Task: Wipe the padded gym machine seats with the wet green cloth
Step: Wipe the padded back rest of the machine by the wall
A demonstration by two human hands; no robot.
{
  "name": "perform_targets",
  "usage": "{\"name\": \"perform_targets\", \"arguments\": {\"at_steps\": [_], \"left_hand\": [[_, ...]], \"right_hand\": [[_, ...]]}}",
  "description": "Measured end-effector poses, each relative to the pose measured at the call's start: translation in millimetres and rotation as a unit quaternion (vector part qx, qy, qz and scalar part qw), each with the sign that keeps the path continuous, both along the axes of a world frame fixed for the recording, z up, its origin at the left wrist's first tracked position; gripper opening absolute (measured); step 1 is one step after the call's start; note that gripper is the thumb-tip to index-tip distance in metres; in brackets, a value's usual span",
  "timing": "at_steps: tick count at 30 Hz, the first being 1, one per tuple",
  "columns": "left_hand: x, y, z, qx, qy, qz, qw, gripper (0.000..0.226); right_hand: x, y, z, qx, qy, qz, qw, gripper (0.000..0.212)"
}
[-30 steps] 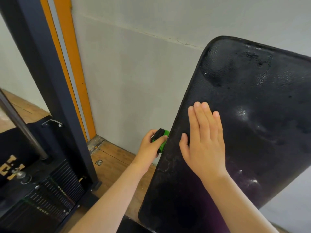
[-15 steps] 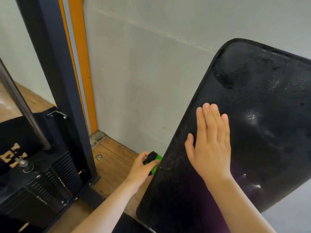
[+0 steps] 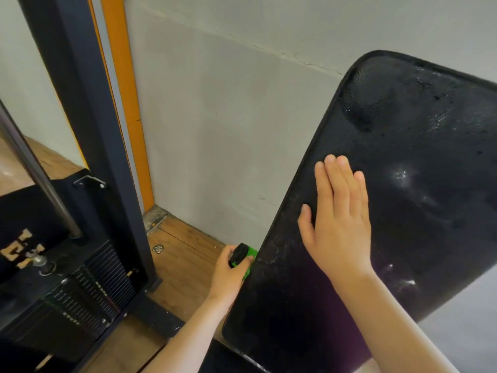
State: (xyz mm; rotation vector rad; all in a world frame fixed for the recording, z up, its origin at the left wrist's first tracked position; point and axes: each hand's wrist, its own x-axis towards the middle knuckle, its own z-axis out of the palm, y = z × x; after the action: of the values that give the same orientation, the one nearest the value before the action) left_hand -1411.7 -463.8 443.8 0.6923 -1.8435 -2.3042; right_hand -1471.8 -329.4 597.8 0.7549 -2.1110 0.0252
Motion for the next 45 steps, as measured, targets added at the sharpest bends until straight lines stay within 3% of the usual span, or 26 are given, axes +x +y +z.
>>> {"name": "perform_targets", "arguments": {"at_steps": [5,12,18,24,29,37,45], "left_hand": [[3,-4,-10,0.009,-0.012,-0.013,1.0,0.012],[-1,-4,-11,0.039,-0.014,-0.011,0.999,0.017],[1,-5,-21,0.047,0.006,-0.017,0.999,0.016],[2,-3,-43,-0.009,0.006,-0.013,1.0,0.019],[9,-4,-56,-0.005,-0.022,-0.021,1.0,0.018],[-20,-4,-8,-0.011,0.058,-0.012,0.998,0.016],[18,0,-71,-0.057,0.009,-0.005,0.998,0.018]], "right_hand": [[53,28,-15,-0.076,-0.106,0.033,0.991,0.058],[92,53,-105,0.019,-0.207,0.026,0.978,0.057],[66,47,-138,0.07,-0.158,-0.002,0.985,0.057],[54,47,-160,0.096,-0.063,-0.035,0.993,0.058],[53,49,-164,0.112,-0.044,-0.041,0.992,0.06],[51,50,-169,0.107,-0.035,-0.029,0.993,0.065],[50,49,-170,0.109,-0.028,-0.032,0.993,0.06]]}}
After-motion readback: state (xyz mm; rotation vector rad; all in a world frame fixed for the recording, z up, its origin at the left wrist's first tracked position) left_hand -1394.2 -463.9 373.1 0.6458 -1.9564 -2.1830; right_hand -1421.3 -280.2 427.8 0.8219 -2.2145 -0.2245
